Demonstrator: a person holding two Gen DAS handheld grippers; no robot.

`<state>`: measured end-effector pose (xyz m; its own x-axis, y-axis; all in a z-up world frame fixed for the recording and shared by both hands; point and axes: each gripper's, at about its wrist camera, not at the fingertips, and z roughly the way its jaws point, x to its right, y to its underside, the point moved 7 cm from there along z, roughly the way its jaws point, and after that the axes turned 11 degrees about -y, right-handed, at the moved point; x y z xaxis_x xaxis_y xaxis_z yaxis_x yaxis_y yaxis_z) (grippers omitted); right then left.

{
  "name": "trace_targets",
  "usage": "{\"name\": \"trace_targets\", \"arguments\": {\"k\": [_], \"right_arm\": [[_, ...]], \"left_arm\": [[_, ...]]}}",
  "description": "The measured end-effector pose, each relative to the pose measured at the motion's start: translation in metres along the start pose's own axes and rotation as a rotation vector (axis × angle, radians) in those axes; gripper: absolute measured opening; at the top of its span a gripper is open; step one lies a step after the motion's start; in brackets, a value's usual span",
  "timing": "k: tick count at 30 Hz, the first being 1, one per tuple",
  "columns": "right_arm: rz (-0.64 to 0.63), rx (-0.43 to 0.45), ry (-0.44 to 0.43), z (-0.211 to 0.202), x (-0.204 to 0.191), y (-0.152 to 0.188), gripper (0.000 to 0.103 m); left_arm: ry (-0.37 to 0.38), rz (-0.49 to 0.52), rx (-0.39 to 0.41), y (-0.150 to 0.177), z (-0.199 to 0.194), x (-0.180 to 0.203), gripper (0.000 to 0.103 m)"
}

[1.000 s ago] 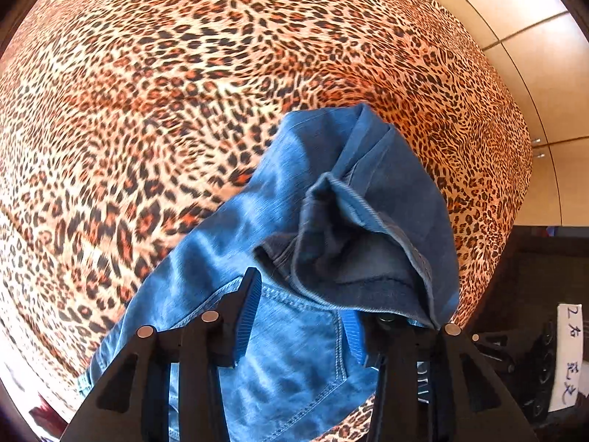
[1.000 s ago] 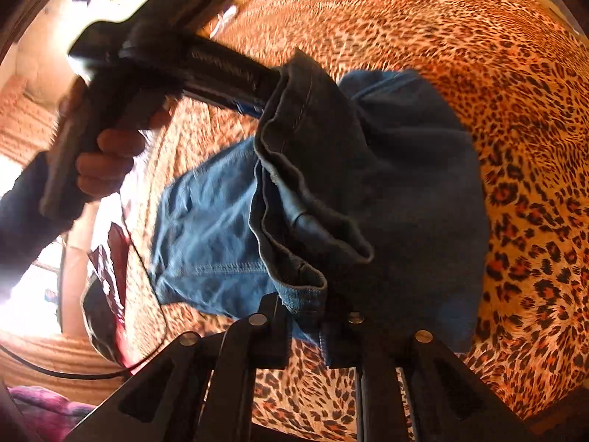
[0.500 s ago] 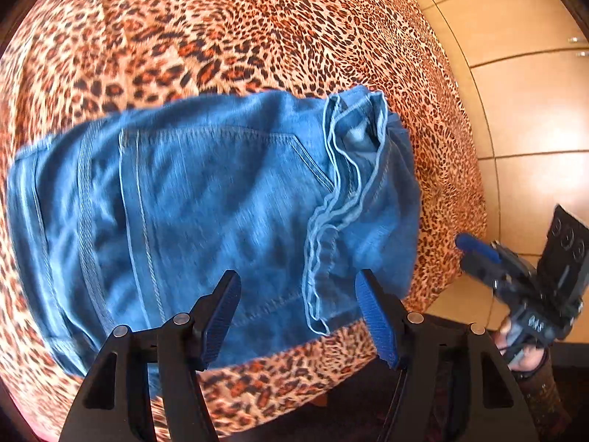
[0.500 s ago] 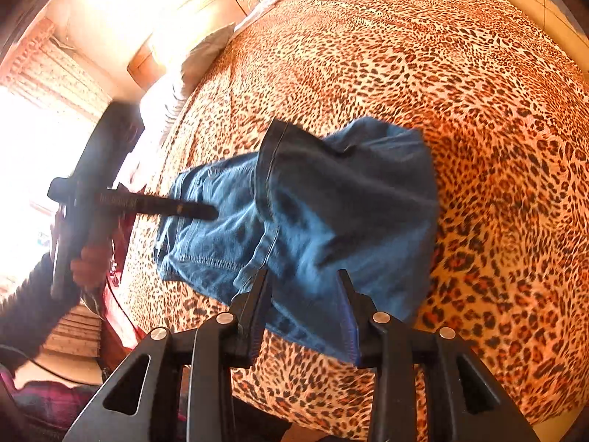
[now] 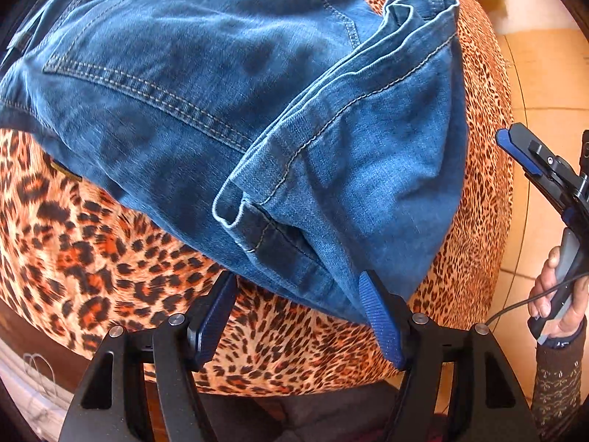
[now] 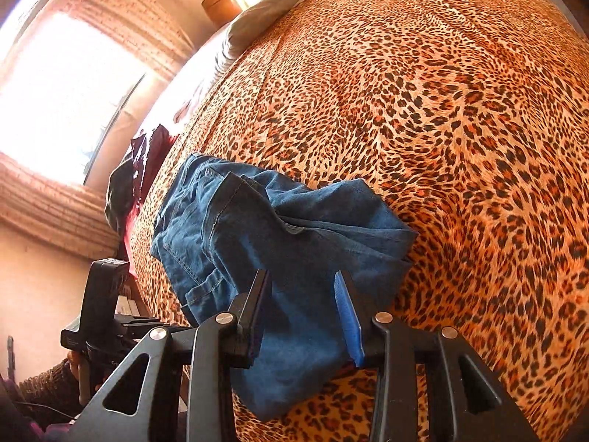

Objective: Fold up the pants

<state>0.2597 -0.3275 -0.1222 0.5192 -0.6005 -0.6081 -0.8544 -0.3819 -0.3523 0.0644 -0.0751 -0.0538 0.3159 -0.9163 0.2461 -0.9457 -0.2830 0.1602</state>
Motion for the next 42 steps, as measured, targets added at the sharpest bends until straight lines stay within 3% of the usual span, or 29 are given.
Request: {"name": "trace_targets", "arguments": {"k": [3,7,11,13,16,18,22,23,24,25,28,30,33,37,38,40,42], "right_arm": [[-0.039,-0.032,-0.019,0.007,0.003,-0.015,0.038],[-0.103,-0.076,-0.042,0.027,0.001,-0.043,0.049],[-0.14,-0.144,-0.109,0.057,-0.011,-0.058,0.049],[-0.17,-0.199,-0.133,0.077,-0.017,-0.059,0.053],[-0.264,-0.269,-0.063,0.106,-0.023,-0.055,0.056],[-0.337,-0.328,-0.069,0.119,-0.033,-0.05,0.048],[-0.459,-0.424,-0.046,0.13,-0.042,-0.038,0.046],[-0.465,-0.442,-0.028,0.132,-0.039,-0.038,0.034],[-0.45,-0.458,-0.033,0.131,-0.038,-0.039,0.02],[-0.431,-0.466,-0.045,0.127,-0.039,-0.041,0.01],[-0.404,-0.469,-0.109,0.109,-0.05,-0.048,0.01],[-0.355,-0.484,-0.109,0.11,-0.045,-0.05,0.01],[-0.324,-0.48,0.008,0.132,-0.023,-0.048,0.016],[-0.251,-0.409,-0.102,0.12,-0.022,-0.054,0.022],[-0.245,-0.391,-0.124,0.111,-0.021,-0.056,0.035],[-0.245,-0.363,-0.12,0.097,-0.012,-0.061,0.048],[-0.217,-0.357,-0.108,0.087,0.001,-0.063,0.048]], "left_arm": [[-0.022,-0.069,0.017,-0.001,0.008,0.002,0.068],[-0.018,-0.163,0.03,-0.003,0.013,0.005,0.073],[-0.006,-0.255,0.055,0.003,0.015,0.0,0.073],[-0.018,-0.296,0.07,0.006,0.015,-0.002,0.07],[-0.075,-0.334,0.091,0.016,0.013,-0.004,0.056],[-0.072,-0.358,0.095,0.026,0.015,-0.002,0.047],[-0.02,-0.442,0.089,0.04,0.016,-0.01,0.038],[-0.015,-0.453,0.089,0.043,0.016,-0.01,0.033],[0.004,-0.465,0.078,0.047,0.017,-0.009,0.02],[0.056,-0.488,0.05,0.054,0.018,-0.007,0.014],[0.179,-0.553,-0.021,0.082,0.02,-0.01,0.007],[0.202,-0.593,-0.066,0.099,0.037,-0.011,0.007],[0.237,-0.627,-0.081,0.106,0.044,-0.016,0.005],[0.179,-0.541,0.056,0.095,0.01,-0.026,0.006],[0.189,-0.526,0.091,0.092,-0.001,-0.027,0.008],[0.162,-0.508,0.142,0.086,-0.013,-0.033,0.017],[0.124,-0.509,0.154,0.079,-0.013,-0.041,0.034]]}}
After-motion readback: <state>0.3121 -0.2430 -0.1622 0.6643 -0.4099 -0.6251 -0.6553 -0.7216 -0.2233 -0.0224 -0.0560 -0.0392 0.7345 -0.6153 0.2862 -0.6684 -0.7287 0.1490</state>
